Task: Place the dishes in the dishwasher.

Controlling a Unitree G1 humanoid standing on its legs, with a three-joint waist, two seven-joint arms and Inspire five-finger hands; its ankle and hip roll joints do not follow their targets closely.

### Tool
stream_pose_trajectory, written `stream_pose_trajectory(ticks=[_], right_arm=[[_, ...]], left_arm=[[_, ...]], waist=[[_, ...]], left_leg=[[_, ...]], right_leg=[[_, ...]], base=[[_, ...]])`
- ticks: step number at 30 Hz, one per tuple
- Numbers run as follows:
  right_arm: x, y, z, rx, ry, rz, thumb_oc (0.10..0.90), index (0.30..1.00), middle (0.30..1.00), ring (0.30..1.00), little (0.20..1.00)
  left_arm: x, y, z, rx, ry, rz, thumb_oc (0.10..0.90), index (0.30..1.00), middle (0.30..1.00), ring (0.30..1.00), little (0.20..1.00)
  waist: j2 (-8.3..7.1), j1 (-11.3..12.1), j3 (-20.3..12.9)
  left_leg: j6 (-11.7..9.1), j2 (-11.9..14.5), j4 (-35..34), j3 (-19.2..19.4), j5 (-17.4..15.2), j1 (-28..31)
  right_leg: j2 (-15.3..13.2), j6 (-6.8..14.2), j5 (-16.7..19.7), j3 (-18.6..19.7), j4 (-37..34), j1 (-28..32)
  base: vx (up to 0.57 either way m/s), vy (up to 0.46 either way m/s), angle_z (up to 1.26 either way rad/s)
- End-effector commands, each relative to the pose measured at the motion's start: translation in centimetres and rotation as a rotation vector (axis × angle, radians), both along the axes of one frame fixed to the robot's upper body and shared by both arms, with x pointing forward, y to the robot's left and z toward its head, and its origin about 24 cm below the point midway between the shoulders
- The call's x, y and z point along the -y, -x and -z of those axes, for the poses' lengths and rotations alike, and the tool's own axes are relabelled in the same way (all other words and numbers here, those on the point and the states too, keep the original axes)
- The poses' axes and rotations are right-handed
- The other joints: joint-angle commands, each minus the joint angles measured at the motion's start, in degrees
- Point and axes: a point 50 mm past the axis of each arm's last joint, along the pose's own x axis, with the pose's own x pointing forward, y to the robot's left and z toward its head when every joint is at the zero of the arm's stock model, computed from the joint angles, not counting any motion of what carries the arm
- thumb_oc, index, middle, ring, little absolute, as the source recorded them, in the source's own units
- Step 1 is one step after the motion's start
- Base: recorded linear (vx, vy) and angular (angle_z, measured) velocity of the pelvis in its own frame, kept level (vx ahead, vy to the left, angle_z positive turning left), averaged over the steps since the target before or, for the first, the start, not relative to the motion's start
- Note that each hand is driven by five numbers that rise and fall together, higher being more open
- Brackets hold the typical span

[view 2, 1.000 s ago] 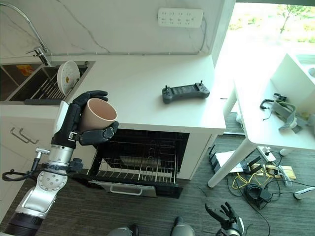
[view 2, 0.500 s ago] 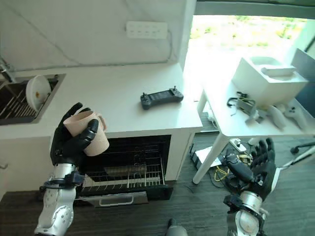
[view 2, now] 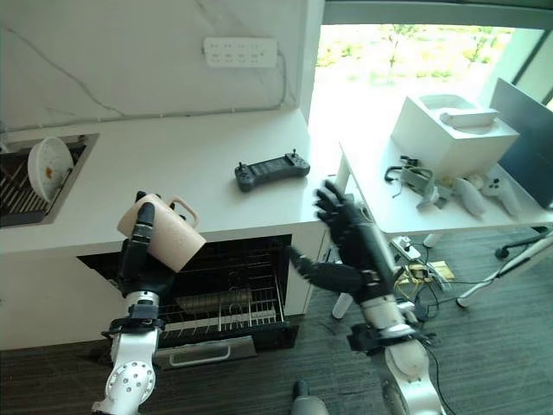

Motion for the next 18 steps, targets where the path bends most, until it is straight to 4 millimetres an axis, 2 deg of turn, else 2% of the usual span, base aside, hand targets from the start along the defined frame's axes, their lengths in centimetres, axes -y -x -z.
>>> stream_pose_trajectory(ticks=[1,9,18], right_arm=[[-0.7,-1.1,-4.9,0.217,0.001,-0.042,0.8,0.9,0.9,0.9,0.9],[-3.4,-2.8,-5.2,0.163,0.024,-0.09,0.8,0.9,0.9,0.9,0.9],[-5.4,-4.1,-5.5,0.121,0.044,-0.121,0.8,0.9,0.9,0.9,0.9]], left_arm=[[0.7,-1.2,-5.8,0.3,-0.091,0.024,0.4,0.3,0.3,0.3,0.3],[2.2,-1.6,-5.8,0.295,-0.206,0.05,0.4,0.3,0.3,0.3,0.3],[2.5,-2.2,-6.4,0.312,-0.361,-0.044,0.4,0.3,0.3,0.3,0.3]], waist=[[0.45,1.2,-2.9],[0.08,4.2,-3.5],[-0.24,5.2,-3.5]], left_leg=[[1.2,0.3,1.7,-4.6,-7.4,-1.4],[0.8,0.0,1.7,-6.3,-6.9,-2.1],[0.7,-0.2,1.7,-6.7,-6.7,-2.0]], right_leg=[[-2.3,2.2,-16.7,-4.8,8.0,3.4],[-2.6,1.8,-16.9,-6.8,8.0,4.2],[-2.6,1.5,-17.0,-7.3,8.0,4.6]], base=[[0.0,-0.03,0.14],[0.0,-0.025,0.16],[0.0,-0.006,0.03]])
